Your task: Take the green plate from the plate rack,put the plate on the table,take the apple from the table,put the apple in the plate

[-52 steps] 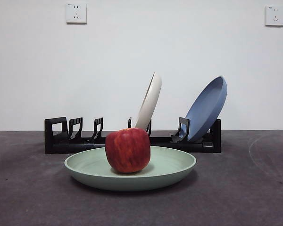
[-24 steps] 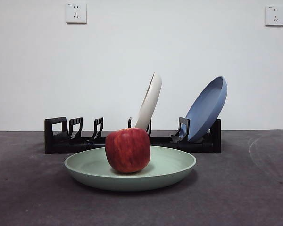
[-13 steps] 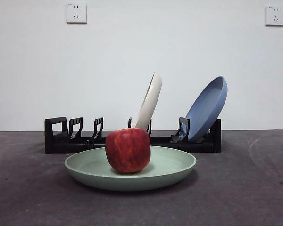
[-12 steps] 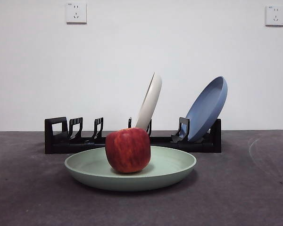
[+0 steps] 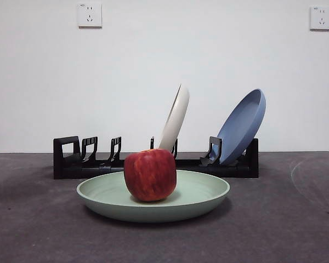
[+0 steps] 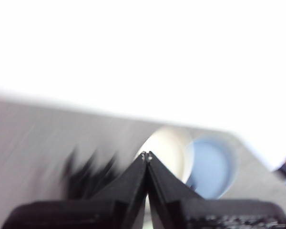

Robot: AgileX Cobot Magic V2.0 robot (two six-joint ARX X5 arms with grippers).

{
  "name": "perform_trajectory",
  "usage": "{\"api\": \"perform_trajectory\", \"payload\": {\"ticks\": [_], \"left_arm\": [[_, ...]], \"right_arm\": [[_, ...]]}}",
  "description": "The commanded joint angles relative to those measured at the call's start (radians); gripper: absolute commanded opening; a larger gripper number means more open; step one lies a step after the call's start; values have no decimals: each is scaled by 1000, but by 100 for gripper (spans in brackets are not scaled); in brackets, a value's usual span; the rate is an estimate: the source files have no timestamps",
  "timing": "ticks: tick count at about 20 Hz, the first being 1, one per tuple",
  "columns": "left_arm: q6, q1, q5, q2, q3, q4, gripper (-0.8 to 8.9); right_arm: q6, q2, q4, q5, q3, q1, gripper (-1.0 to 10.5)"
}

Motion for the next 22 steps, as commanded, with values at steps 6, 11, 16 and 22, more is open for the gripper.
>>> {"api": "perform_trajectory", "payload": {"ticks": [6,11,16,22], "left_arm": [[235,231,343,-333,-726,790,-3],[272,314,343,-484,-978,787,-3],[247,349,250,-572,-1036,611,-3],[261,359,82,-572,-1036,387,-3]], "right_arm": [[10,0,3,1,-9,1,1],[10,0,3,1,-9,1,1],[10,0,3,1,-9,1,1],[10,0,3,1,-9,1,1]]}}
